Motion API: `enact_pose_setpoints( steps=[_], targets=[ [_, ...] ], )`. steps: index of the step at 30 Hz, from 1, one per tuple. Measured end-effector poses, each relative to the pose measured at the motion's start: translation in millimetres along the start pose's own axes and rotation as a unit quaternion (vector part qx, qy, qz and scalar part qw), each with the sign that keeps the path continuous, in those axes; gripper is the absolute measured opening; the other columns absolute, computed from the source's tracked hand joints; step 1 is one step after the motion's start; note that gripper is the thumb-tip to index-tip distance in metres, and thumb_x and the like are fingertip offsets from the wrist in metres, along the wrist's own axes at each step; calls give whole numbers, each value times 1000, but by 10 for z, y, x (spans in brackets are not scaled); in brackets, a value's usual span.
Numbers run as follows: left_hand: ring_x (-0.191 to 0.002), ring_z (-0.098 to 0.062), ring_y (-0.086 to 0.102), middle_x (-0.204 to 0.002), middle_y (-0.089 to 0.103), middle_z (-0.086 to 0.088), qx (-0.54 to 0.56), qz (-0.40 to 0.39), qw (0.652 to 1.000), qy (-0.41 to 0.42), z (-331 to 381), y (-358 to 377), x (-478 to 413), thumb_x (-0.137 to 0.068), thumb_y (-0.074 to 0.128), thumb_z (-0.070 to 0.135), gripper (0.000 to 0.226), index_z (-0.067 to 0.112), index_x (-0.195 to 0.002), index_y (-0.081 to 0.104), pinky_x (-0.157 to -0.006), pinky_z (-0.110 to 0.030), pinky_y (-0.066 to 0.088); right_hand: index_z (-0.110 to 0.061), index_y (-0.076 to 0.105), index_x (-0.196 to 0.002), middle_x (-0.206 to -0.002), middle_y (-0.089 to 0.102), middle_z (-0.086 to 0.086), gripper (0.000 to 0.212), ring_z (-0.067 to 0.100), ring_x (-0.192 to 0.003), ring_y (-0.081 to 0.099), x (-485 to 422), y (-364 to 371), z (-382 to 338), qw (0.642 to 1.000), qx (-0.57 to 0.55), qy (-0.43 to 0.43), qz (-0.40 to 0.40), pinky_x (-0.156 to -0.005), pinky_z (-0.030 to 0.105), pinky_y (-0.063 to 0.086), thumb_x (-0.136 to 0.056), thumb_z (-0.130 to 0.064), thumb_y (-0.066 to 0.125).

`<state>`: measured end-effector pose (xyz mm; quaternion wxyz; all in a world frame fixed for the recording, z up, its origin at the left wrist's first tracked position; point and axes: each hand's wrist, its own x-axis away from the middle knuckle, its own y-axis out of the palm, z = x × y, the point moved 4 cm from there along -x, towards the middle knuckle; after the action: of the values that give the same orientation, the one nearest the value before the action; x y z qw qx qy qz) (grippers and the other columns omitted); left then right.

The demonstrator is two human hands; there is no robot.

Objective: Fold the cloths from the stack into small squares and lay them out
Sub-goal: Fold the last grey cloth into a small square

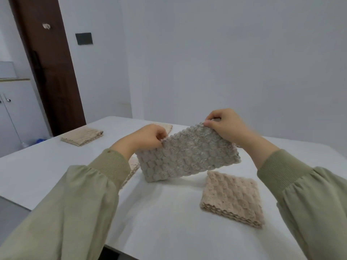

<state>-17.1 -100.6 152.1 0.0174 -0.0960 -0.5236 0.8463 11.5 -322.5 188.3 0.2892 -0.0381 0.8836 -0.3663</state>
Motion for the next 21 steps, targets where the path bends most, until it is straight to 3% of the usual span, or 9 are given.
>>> enact_pose_setpoints(
  steps=[2,4,6,7,9,12,15,18,21],
  targets=[
    [-110,-11,55,-117,58,4,105,-86,990,27,106,64,46,-82,63,4,39,18,-117,55,-90,-23,46,-16,68,-77,-78,65,0,10,11,-74,58,-12,36,-99,999,1,-12,-33,-60,16,43,-86,-20,65],
    [-110,-5,57,-118,61,8,190,-120,973,54,238,127,52,-81,70,13,47,22,-124,54,-92,-22,46,-21,67,-73,-78,66,-2,12,12,-78,59,-25,95,-174,998,9,-24,-57,-64,21,44,-85,-20,66],
    [-81,-5,60,-89,64,11,196,-81,975,66,334,146,24,-80,72,24,27,22,-105,62,-74,-20,46,-23,66,-71,-80,68,1,13,16,-80,62,-25,142,-231,996,18,-35,-77,-67,23,46,-83,-19,67],
    [-63,-6,52,-68,55,11,184,-55,979,67,379,133,17,-81,72,26,14,18,-88,63,-62,-21,40,-23,66,-71,-81,69,3,13,17,-80,63,-19,154,-251,995,17,-39,-85,-68,23,46,-83,-19,68],
    [-47,-6,36,-51,38,10,171,-27,983,61,389,127,-19,-83,70,24,23,14,-66,57,-51,-21,29,-22,67,-73,-82,69,2,11,17,-81,63,-2,146,-284,995,13,-46,-86,-69,23,47,-83,-19,68],
    [-55,-6,47,-58,52,6,176,-6,983,55,388,91,-19,-85,66,22,18,10,-72,66,-58,-20,37,-21,70,-82,-86,69,-1,2,12,-84,63,23,103,-276,997,-11,-34,-69,-71,20,48,-80,-21,71],
    [-73,-16,56,-79,62,-10,182,19,981,56,375,55,-30,-86,63,21,17,4,-88,68,-71,-31,43,-23,69,-93,-92,69,-1,17,10,-85,63,65,74,-195,995,-29,11,-92,-74,23,49,-77,-26,75],
    [-73,-19,56,-89,64,-25,175,46,982,52,317,26,-47,-86,63,20,19,1,-89,65,-72,-33,43,-10,70,-87,-82,68,11,16,17,-74,59,98,83,-41,988,-53,71,-129,-70,28,45,-78,-22,75],
    [-62,-17,46,-70,53,-19,159,40,985,48,277,23,-31,-87,65,20,24,-3,-91,63,-63,-29,36,-8,70,-80,-81,69,16,14,21,-75,58,112,51,54,985,-98,98,-105,-83,43,49,-78,-22,74]
  ],
)
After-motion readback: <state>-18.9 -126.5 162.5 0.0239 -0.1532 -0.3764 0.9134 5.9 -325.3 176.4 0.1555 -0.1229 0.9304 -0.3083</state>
